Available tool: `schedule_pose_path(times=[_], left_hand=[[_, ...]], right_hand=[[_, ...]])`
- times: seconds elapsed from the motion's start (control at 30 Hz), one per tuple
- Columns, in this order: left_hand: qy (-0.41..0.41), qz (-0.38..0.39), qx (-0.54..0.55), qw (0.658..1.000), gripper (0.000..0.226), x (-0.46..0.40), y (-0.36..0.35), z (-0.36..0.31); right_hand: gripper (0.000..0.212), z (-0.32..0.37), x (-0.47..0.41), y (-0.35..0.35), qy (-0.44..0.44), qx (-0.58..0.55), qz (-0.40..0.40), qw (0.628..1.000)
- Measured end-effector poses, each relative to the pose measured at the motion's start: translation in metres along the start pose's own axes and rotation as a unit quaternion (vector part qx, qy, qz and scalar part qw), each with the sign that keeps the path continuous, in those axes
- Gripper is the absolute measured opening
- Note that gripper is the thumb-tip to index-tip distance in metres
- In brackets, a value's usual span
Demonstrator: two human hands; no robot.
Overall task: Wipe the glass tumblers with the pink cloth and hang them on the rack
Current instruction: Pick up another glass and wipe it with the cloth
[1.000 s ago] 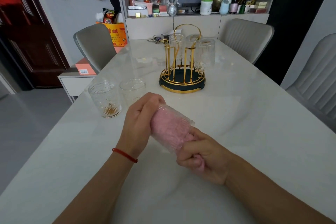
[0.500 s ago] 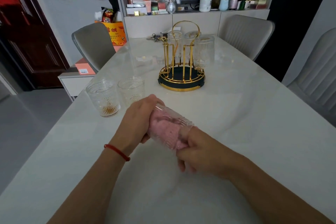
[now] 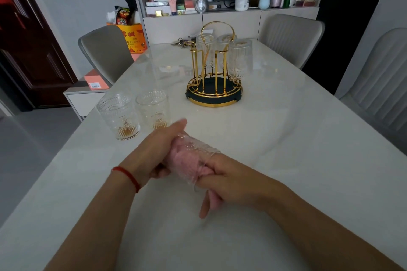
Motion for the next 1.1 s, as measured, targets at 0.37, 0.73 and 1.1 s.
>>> schedule_pose_path(times=[0.37, 0.73, 1.1], left_hand=[[-0.047, -0.085, 0.182, 0.979, 0.032, -0.011, -0.015, 0.010], [-0.024, -0.044, 0.088, 0.995, 0.028, -0.003, -0.019, 0.001], [-0.044, -0.122, 0.204, 0.970, 0.031, -0.002, -0.026, 0.002]], right_hand=[[0.022, 0.011, -0.007, -0.005, -0.013, -0.543, -0.016, 0.840], [0.018, 0.002, 0.003, 0.006, 0.017, 0.062, -0.047, 0.997], [0.034, 0.007, -0.005, 0.002, 0.011, -0.361, -0.084, 0.929]])
Point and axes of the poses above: each hand's wrist, its own x-axis away from the middle knuckle, its own y-axis out of the back of the hand, z = x × y, the point moved 1 cm from there along -x, towards the middle knuckle, and after that the axes turned 3 degrees about x, right-handed, at the moved point
